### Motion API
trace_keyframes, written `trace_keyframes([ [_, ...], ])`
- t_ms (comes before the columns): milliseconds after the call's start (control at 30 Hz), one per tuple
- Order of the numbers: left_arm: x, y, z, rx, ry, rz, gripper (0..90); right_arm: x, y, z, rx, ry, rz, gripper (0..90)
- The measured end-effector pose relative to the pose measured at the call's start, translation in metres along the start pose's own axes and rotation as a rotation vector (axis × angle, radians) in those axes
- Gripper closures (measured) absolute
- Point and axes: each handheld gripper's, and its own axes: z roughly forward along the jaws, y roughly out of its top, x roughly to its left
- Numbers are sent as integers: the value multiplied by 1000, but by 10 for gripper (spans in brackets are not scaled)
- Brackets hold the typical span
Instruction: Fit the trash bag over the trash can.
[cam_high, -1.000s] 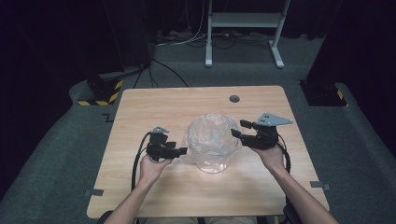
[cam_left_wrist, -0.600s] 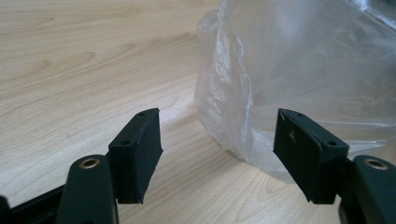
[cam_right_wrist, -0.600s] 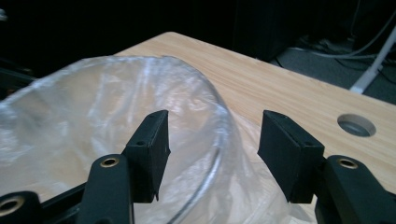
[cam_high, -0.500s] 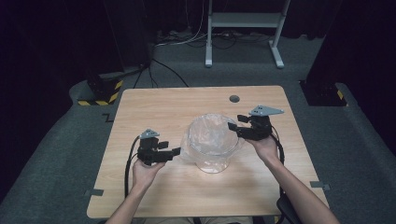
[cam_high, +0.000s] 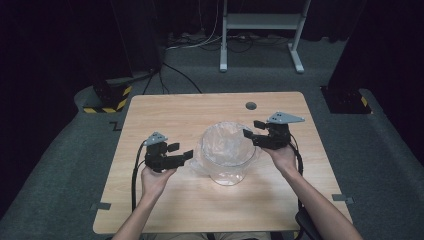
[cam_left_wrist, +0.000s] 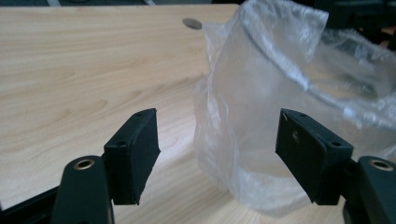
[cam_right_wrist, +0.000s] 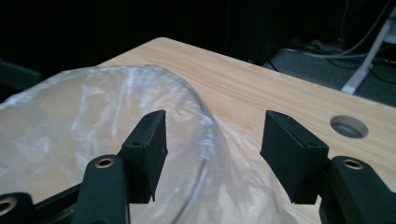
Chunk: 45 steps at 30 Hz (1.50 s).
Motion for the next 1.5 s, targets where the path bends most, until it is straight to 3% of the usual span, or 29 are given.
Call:
trace_keyframes([
  [200, -4, 17, 7, -40, -18, 1, 275, 13, 0, -11, -22, 16, -60, 401],
  [333, -11, 30, 13, -56, -33, 35, 256, 23, -2, -19, -29, 29, -91, 402],
  [533, -23, 48, 31, -22, -43, 70, 264, 34, -10, -27, 7, 29, -134, 403],
  [733, -32, 58, 54, 21, -8, 132, 264, 37, -18, -38, 16, 15, -127, 408],
  [867, -28, 60, 63, 38, 9, 121, 270, 41, -25, -45, 13, 7, -129, 406],
  [1133, -22, 63, 77, 41, -21, 88, 274, 49, -24, -62, -28, -21, -140, 406],
  [1333, -24, 60, 76, 50, -24, 98, 274, 63, -11, -50, -47, 21, -172, 411],
  [1500, -21, 56, 68, 39, -19, 92, 274, 75, -10, -29, 24, 63, -218, 412],
])
